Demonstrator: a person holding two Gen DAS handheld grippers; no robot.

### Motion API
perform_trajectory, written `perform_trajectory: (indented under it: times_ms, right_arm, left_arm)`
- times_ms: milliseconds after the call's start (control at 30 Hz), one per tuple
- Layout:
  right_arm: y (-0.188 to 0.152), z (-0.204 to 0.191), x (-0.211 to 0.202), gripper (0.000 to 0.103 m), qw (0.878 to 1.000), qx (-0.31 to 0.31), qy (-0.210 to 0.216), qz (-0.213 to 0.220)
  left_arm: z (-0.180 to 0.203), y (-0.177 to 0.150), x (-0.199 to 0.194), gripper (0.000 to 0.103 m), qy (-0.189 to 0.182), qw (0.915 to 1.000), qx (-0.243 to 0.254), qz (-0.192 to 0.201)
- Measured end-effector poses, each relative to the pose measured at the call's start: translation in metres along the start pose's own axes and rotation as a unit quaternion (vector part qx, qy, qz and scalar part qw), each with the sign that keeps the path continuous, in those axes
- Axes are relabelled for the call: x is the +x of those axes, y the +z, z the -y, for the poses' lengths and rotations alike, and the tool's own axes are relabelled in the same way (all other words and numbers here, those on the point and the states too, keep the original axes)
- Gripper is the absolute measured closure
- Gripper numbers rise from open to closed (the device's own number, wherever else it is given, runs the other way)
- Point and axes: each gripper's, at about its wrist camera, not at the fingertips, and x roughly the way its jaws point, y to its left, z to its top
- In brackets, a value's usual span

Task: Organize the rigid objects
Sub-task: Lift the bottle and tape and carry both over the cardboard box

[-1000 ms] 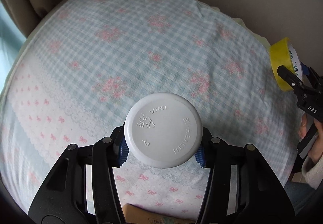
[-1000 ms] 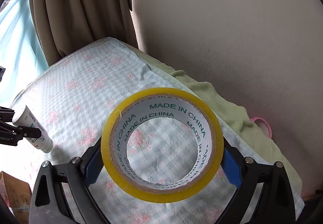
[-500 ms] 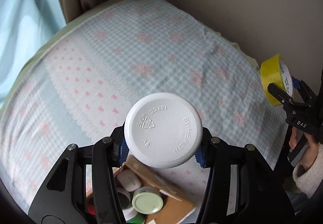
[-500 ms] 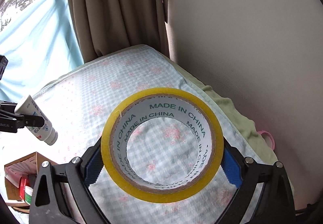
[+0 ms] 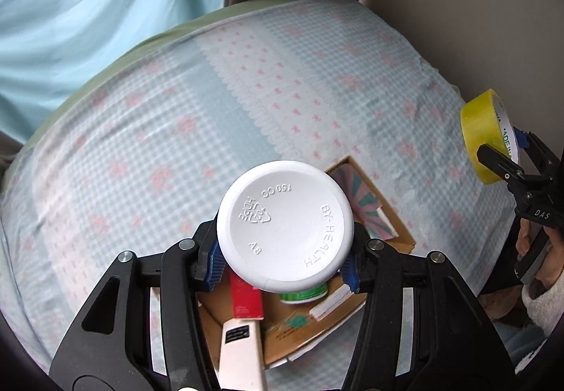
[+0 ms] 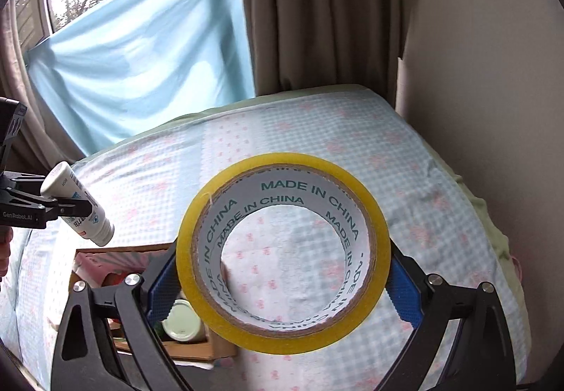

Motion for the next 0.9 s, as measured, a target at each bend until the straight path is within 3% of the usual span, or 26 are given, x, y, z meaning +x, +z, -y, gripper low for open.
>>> perform_trajectory:
  times_ms: [167, 433, 700, 900]
  right_arm:
    - [-0.014, -0.063, 0.013, 0.006, 0.999, -0.022, 0.037, -0.024]
    - [-0.054, -0.135, 0.044, 0.006, 0.993, -0.055, 0.062, -0.080]
    - [-0.089, -0.172, 0.089, 0.006, 0.984, -0.091, 0.056, -0.144]
    - [-0.084, -0.178, 0.125, 0.006, 0.979, -0.090, 0.062, -0.170]
  left_arm:
    - [-0.045, -0.043, -0.006, 0.055, 0.013, 0.9995, -0.025, -0.012]
    - [-0.076, -0.098, 0.036, 0.055, -0.003, 0.9977, -0.034, -0.060]
    - [-0.073, -0.115, 0.066, 0.055, -0.004, 0.9983, 0.013, -0.058]
    - [-0.076, -0.112, 0.091, 0.055, -0.016, 0.9967, 0.025, -0.076]
